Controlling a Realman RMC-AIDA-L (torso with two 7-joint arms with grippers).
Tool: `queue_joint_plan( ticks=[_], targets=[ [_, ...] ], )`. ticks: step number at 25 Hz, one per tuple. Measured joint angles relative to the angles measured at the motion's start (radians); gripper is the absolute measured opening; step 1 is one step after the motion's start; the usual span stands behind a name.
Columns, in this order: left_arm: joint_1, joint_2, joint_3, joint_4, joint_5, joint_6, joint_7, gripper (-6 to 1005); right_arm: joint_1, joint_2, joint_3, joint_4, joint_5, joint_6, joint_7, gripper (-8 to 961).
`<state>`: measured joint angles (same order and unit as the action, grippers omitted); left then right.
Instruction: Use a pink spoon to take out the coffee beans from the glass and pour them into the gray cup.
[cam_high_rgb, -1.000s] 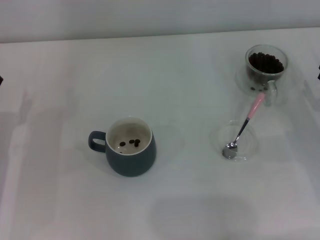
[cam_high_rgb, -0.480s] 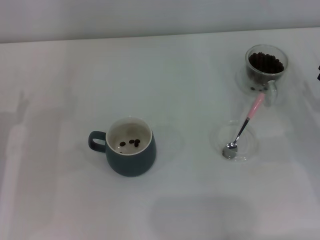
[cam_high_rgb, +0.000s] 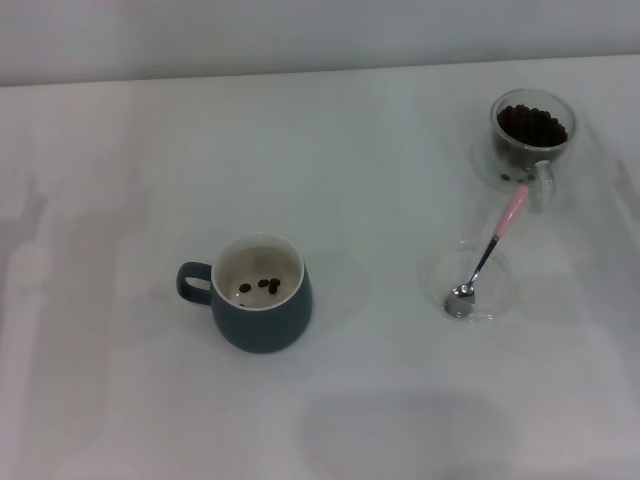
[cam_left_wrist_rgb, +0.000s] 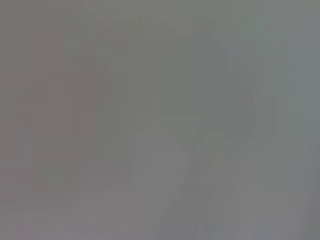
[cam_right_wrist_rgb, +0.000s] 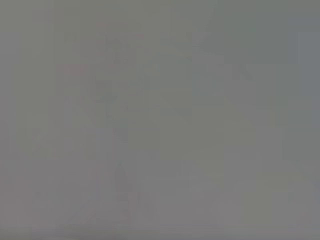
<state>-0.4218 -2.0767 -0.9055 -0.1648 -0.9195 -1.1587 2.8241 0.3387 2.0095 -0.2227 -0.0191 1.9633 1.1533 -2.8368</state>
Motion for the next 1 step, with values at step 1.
queue_joint_plan(
  ticks=[1],
  targets=[
    [-0.001, 0.0, -0.002, 0.001, -0.001, 0.0, 0.0, 876, 0.001, 0.0, 0.007, -0.002, 0.0, 0.0, 0.0, 860]
  ],
)
